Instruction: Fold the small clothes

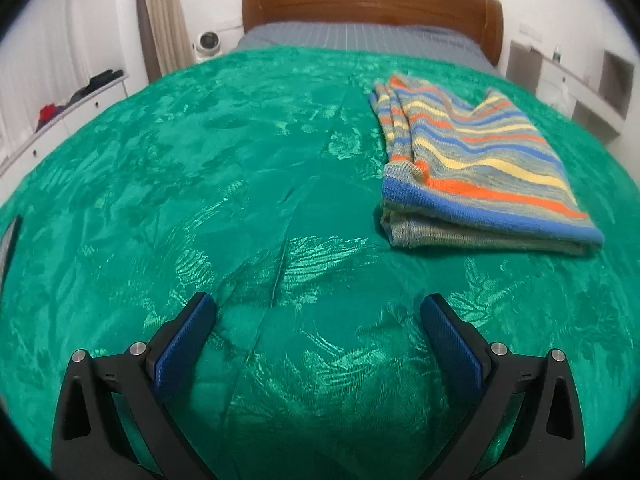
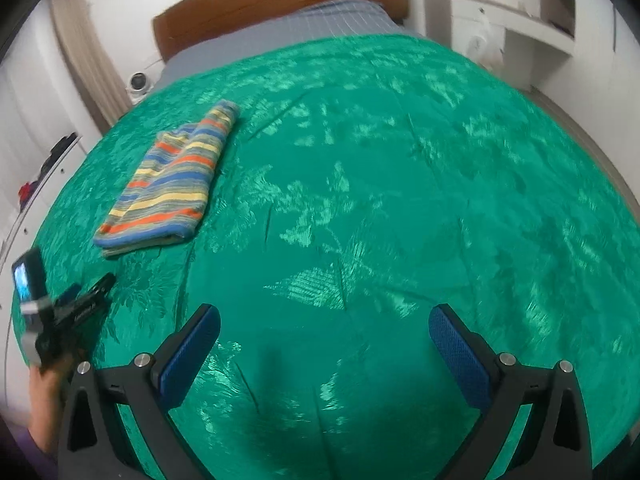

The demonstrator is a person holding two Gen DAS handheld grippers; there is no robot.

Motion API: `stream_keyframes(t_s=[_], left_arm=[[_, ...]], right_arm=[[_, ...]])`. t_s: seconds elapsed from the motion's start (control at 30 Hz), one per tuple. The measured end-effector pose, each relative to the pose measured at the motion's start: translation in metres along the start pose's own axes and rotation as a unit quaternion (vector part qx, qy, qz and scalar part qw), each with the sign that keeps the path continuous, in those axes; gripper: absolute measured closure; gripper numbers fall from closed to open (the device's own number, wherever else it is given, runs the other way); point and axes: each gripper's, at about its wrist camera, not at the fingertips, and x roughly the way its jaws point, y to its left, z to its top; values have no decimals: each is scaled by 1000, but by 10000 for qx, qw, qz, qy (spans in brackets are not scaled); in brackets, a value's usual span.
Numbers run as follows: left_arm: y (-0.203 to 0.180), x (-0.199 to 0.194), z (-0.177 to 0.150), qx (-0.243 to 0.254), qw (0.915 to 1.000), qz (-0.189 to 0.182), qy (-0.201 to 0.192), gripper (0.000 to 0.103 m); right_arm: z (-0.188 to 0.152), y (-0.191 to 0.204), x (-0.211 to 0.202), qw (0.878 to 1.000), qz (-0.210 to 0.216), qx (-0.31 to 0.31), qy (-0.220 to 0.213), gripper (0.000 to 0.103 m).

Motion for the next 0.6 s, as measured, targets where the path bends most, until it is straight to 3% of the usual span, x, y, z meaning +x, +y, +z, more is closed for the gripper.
stream_keyframes(t_s=[0.3,0.6], left_arm=[[-1,1,1,-9,10000,-17,-3,0],[-1,1,1,-7,10000,-17,-4,0]], right_arm=[[-8,12,14,9998,87,44,160,1],[-22,-14,23,9991,-127,313,247,1]])
